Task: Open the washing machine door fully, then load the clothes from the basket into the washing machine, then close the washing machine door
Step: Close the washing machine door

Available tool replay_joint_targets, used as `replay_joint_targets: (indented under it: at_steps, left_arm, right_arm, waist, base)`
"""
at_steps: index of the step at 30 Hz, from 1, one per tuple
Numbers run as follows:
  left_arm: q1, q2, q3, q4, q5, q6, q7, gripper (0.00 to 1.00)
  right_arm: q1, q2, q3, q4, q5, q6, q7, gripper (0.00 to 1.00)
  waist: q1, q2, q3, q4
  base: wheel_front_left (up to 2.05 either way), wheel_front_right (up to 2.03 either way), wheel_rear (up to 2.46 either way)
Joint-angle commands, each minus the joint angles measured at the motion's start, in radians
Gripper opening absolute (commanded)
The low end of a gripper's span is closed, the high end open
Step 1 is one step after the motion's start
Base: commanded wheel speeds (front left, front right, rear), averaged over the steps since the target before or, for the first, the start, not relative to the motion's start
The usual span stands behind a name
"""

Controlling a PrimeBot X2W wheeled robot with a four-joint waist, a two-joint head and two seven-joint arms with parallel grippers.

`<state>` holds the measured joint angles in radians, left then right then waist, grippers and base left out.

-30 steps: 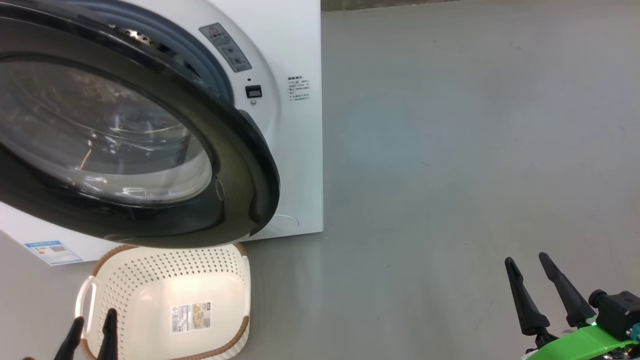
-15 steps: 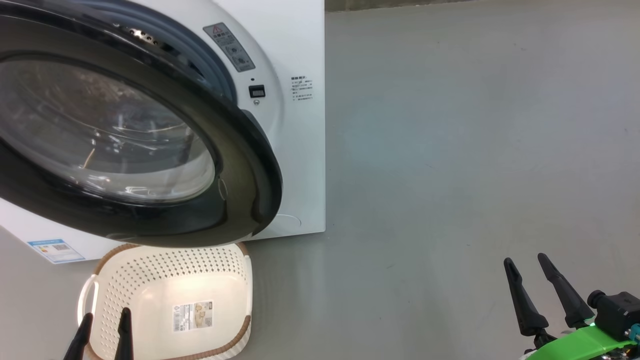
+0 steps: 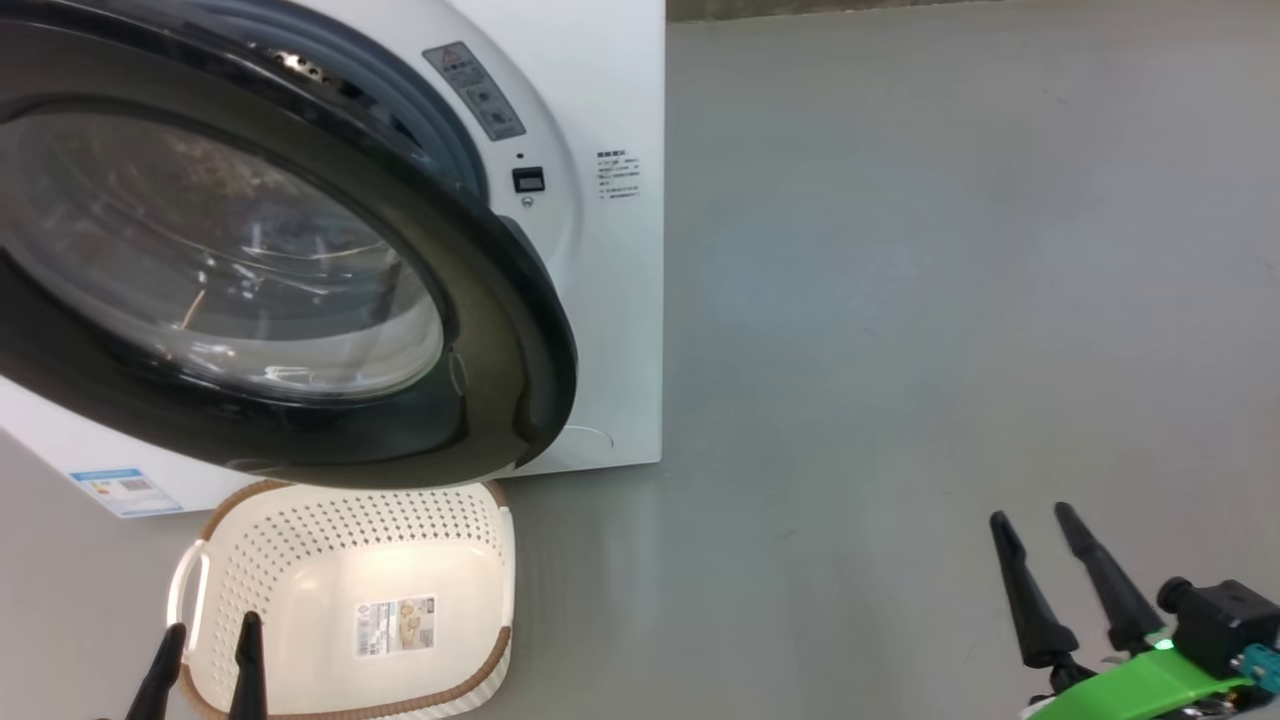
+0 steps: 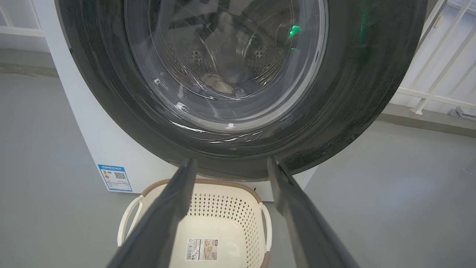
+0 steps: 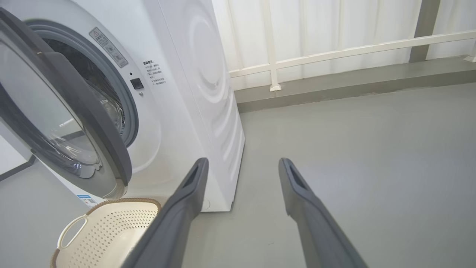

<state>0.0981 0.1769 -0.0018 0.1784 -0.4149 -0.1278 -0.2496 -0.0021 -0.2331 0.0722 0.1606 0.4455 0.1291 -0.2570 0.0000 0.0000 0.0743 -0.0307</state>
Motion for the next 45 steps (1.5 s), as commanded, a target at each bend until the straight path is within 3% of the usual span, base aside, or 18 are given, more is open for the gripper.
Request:
replay_joint_targets:
  at_steps: [1,2,3,15,25,36,45]
  left_arm:
    - [-0.03,0.008,0.034,-0.026,0.005,-0.003,-0.012,1.0]
    - [-0.033,0.006,0.03,-0.027,0.005,-0.003,-0.012,1.0]
    - [-0.037,0.004,0.026,-0.027,0.005,-0.003,-0.012,1.0]
    - [-0.063,-0.016,0.002,-0.033,0.002,-0.003,-0.012,1.0]
    - [-0.101,-0.027,-0.033,-0.043,0.003,-0.003,-0.012,1.0]
    - [-0.123,-0.041,-0.065,-0.049,0.001,-0.003,-0.012,1.0]
    - [-0.154,-0.055,-0.08,-0.051,-0.011,-0.003,-0.012,1.0]
  right_arm:
    - [-0.038,-0.012,0.03,-0.026,0.013,0.002,-0.005,0.42]
    - [-0.049,-0.01,0.037,-0.026,0.018,0.002,-0.005,0.17]
    - [-0.061,-0.008,0.044,-0.027,0.022,0.002,-0.005,0.0]
    - [-0.255,0.04,0.144,-0.041,0.043,0.002,-0.005,0.0]
    - [-0.416,0.096,0.285,-0.053,0.052,0.002,-0.005,0.0]
    - [-0.479,0.103,0.476,0.044,0.081,0.002,-0.005,0.0]
    - [-0.514,0.094,0.513,0.136,0.101,0.002,-0.005,0.0]
  waist:
    - [0.0,0.0,0.001,0.006]
    - [0.0,0.0,0.002,0.011]
    - [0.0,0.0,0.004,0.017]
    - [0.0,0.0,0.016,0.1]
    - [0.0,0.0,0.037,0.19]
    - [0.0,0.0,0.059,0.257]
    - [0.0,0.0,0.115,0.299]
  base:
    - [0.0,0.0,0.0]
    - [0.0,0.0,0.0]
    - [0.0,0.0,0.0]
    - [0.0,0.0,0.0]
    - [0.0,0.0,0.0]
    - [0.0,0.0,0.0]
    - [0.0,0.0,0.0]
